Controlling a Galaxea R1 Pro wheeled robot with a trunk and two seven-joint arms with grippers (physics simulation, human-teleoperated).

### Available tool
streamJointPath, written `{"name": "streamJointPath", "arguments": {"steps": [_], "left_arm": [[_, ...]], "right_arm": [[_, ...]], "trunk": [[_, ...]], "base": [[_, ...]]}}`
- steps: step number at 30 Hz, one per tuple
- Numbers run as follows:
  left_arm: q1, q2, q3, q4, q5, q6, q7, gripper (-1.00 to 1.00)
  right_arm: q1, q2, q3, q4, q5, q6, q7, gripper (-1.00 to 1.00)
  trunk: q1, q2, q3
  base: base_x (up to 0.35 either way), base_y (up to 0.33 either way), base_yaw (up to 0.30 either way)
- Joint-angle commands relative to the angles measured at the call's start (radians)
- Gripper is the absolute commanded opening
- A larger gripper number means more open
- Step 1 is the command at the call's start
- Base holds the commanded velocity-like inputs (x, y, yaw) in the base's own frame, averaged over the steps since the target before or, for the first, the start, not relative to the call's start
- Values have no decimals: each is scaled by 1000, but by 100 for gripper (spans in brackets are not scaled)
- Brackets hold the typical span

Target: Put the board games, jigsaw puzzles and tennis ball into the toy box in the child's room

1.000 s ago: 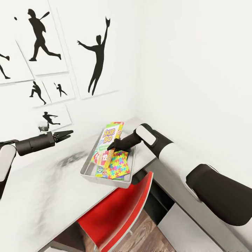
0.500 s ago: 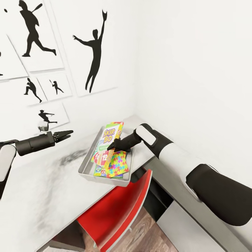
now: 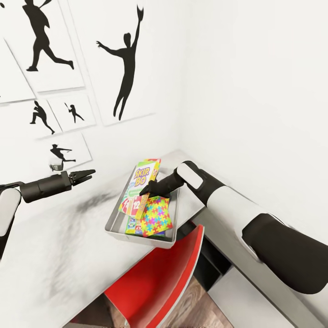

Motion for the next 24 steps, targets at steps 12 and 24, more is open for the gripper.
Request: {"name": "streamJointPath", "arguments": {"steps": [12,24], "left_arm": [[-1,0,1,0,-5,4,-6,100],[-1,0,1,0,-7,4,-5,100]], "right_arm": [[6,0,4,1,-2,-14,0,-100],[8,0,4,8,-2,-24,0,-100]], "trunk": [[1,-2,-6],[1,-2,-6]], "base": [[-5,0,0],[-9,0,0]]}}
